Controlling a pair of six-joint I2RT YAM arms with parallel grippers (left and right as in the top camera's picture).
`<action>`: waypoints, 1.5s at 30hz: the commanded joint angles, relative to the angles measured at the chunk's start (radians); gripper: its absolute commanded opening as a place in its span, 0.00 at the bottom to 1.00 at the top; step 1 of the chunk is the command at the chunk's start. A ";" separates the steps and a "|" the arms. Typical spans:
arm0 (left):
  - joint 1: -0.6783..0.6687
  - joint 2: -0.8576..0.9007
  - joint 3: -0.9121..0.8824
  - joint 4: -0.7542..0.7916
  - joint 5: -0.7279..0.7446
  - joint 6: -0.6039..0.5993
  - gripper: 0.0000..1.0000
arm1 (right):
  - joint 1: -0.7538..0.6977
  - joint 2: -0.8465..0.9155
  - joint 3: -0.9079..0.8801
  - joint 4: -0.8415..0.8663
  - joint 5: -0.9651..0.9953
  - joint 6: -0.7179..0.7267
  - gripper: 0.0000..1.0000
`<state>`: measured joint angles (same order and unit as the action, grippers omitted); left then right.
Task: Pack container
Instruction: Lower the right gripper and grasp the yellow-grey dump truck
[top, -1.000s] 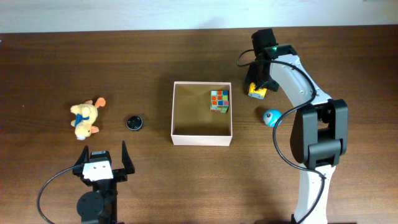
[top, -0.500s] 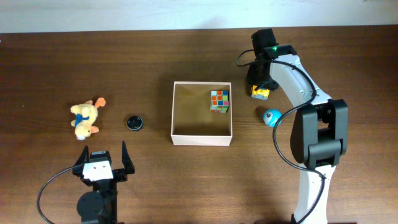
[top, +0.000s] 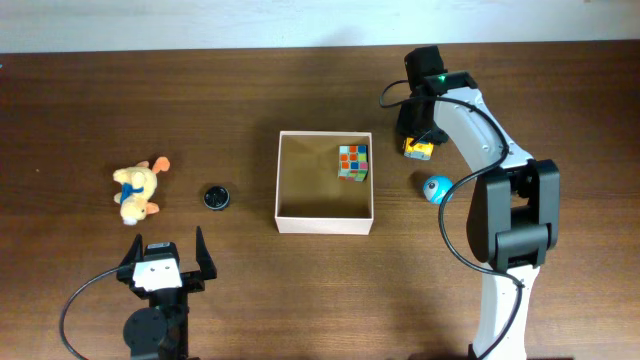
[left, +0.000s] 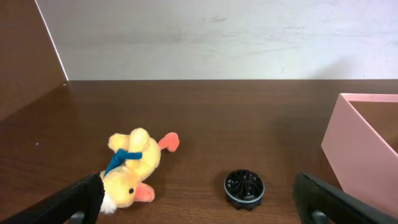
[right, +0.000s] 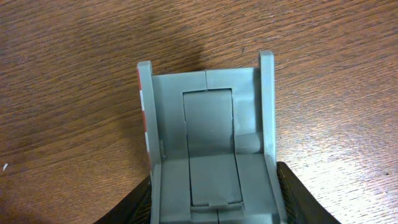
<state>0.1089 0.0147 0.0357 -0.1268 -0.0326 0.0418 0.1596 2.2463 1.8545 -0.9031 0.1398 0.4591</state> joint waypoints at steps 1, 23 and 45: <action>0.005 -0.010 -0.005 0.002 0.011 0.016 0.99 | -0.005 -0.002 0.007 0.003 0.002 -0.016 0.41; 0.005 -0.010 -0.005 0.002 0.011 0.015 0.99 | -0.005 -0.001 0.045 0.002 0.002 -0.243 0.41; 0.005 -0.010 -0.005 0.002 0.011 0.015 0.99 | -0.005 -0.001 0.044 0.005 0.002 -0.242 0.30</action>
<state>0.1089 0.0147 0.0357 -0.1268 -0.0326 0.0418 0.1596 2.2463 1.8812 -0.9020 0.1394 0.2241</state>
